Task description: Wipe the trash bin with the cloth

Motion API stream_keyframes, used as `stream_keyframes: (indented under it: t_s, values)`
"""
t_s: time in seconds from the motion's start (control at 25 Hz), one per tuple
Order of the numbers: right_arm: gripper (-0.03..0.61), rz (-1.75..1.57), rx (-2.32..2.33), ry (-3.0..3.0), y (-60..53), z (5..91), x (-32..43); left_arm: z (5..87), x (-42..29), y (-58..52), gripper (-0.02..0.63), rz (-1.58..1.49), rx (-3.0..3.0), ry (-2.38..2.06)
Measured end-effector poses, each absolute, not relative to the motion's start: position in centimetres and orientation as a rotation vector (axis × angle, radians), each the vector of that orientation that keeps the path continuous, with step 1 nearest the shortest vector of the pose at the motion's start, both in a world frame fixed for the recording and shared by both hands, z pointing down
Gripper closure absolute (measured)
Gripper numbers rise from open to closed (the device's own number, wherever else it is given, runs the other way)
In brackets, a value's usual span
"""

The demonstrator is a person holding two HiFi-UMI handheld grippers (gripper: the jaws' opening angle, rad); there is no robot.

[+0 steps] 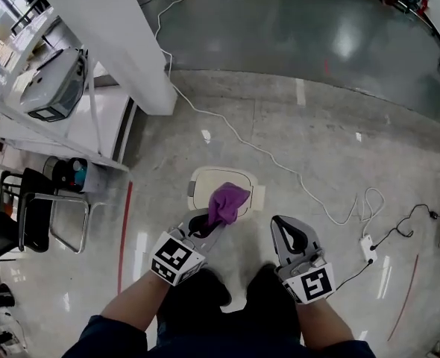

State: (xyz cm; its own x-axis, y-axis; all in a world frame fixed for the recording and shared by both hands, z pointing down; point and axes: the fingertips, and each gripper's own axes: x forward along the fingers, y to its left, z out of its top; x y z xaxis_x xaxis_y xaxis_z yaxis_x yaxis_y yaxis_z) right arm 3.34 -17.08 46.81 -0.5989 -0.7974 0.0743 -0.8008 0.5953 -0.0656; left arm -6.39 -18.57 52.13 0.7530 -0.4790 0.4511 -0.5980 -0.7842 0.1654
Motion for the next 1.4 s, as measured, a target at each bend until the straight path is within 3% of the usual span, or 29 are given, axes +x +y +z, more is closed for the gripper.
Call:
stream_keyframes:
  t_s: [0.36,0.8,1.4]
  values:
    - [0.569,0.143,1.285,-2.781,-13.0,31.6,1.4,33.7,-6.9,-14.0,0.569,0.421,2.657,-0.853]
    - [0.569,0.088,1.100,-2.869,-6.6,17.6,-2.4,19.0,-7.8,-6.5,0.569,0.273,2.661,-0.930]
    - [0.569,0.140,0.880,-2.926,0.3,14.6,-4.5,14.2,-7.3,-0.1,0.569,0.101,2.649,-1.060]
